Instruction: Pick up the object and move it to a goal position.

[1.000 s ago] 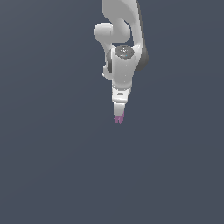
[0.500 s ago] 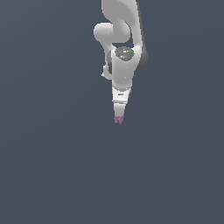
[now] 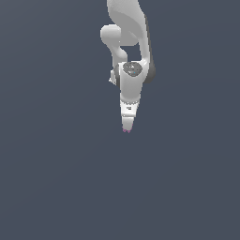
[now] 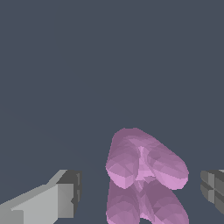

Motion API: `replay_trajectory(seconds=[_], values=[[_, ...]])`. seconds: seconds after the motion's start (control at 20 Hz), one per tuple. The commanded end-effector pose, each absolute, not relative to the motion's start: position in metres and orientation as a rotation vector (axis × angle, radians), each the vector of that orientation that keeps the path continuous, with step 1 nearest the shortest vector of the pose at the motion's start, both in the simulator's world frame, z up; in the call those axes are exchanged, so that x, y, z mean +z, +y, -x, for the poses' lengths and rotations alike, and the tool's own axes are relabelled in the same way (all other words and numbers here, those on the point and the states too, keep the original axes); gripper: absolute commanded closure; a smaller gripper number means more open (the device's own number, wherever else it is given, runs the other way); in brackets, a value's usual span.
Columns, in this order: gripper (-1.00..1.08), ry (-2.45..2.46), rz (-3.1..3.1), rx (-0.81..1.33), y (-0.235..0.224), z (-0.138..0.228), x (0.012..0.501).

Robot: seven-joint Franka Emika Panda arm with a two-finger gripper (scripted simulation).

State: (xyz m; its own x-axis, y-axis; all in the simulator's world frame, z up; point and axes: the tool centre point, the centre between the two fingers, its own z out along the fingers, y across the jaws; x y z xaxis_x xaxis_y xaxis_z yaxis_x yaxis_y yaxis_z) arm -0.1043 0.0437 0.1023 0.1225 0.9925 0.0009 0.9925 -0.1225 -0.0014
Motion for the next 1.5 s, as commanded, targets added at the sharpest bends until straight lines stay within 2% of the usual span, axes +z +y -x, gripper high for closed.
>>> replay_trajectory(seconds=[0.0, 0.1, 0.15, 0.9, 1.45], values=[[-0.92, -2.081, 2.353, -0.001, 0.044, 0.104, 0.097], [-0.92, -2.081, 2.353, -0.001, 0.043, 0.104, 0.096], [1.08, -2.081, 2.353, -0.001, 0.043, 0.104, 0.096], [1.08, -2.082, 2.354, -0.002, 0.045, 0.099, 0.100], [1.08, -2.081, 2.353, -0.003, 0.062, 0.057, 0.131]])
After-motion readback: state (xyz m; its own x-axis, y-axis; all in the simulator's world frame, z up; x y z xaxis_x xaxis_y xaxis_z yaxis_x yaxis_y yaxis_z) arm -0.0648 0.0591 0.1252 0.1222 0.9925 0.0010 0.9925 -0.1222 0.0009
